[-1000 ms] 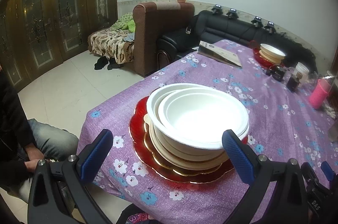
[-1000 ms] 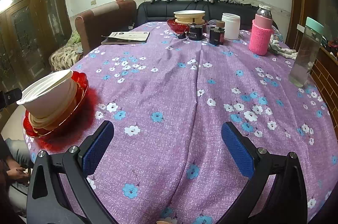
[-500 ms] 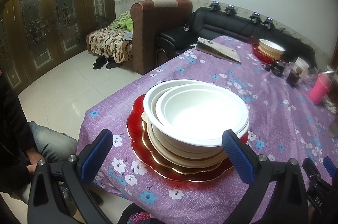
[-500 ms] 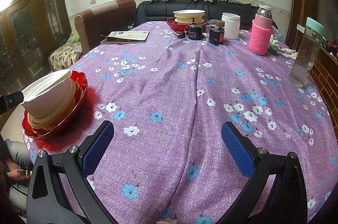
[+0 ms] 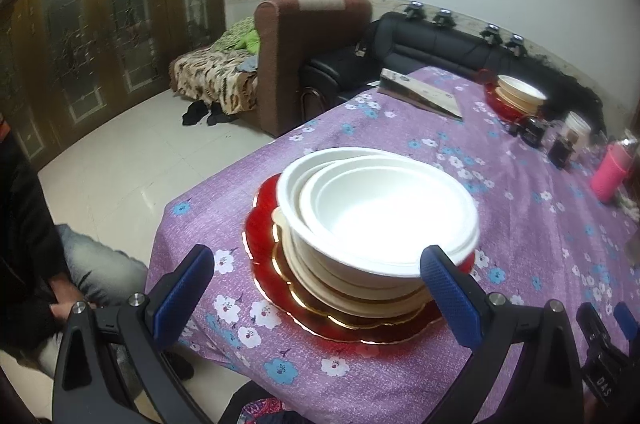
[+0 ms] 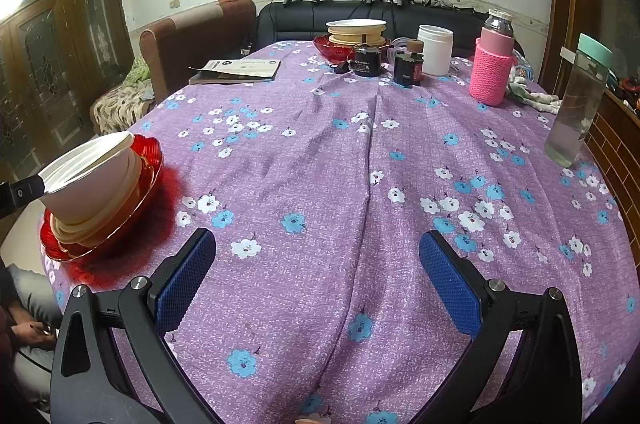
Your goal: Organize plates and bowls
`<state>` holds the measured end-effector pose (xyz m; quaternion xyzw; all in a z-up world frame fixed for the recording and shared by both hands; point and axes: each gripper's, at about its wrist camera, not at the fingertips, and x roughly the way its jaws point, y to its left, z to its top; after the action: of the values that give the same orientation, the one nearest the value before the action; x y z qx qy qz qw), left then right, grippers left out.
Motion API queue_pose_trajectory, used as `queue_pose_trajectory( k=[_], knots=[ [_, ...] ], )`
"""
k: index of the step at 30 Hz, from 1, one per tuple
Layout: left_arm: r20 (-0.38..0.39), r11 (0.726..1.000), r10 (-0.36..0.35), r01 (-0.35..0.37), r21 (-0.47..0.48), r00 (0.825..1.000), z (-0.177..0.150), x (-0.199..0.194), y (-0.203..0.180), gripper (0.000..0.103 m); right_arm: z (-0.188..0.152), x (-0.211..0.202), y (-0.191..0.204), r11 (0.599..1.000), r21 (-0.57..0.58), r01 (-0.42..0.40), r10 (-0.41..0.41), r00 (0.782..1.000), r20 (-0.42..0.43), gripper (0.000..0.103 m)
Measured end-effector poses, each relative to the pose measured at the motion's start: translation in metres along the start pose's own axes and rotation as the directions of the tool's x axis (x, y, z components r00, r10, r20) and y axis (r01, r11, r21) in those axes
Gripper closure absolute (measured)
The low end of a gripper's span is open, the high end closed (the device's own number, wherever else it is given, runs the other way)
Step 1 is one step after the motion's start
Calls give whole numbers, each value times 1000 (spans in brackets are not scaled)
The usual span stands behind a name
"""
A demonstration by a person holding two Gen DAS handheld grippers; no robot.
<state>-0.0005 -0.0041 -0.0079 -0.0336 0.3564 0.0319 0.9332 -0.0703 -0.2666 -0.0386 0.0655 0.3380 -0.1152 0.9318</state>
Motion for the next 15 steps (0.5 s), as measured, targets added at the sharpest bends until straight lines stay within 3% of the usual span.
queue_pose_trajectory(
  k=[3,7,15],
  knots=[
    [0,998,45,-45,-32,999,1,2,6,0,0,0,1,1000,0,1,-1,1000,-1,0],
    [-8,996,52,-52,-67,999,2,5,16,0,-1,1,0,1000,-3,1,-1,1000,-4,0],
    [25,997,74,-73,-21,997,1,5,10,0,-1,2,-1,1000,-4,3,-3,1000,-5,0]
  ],
)
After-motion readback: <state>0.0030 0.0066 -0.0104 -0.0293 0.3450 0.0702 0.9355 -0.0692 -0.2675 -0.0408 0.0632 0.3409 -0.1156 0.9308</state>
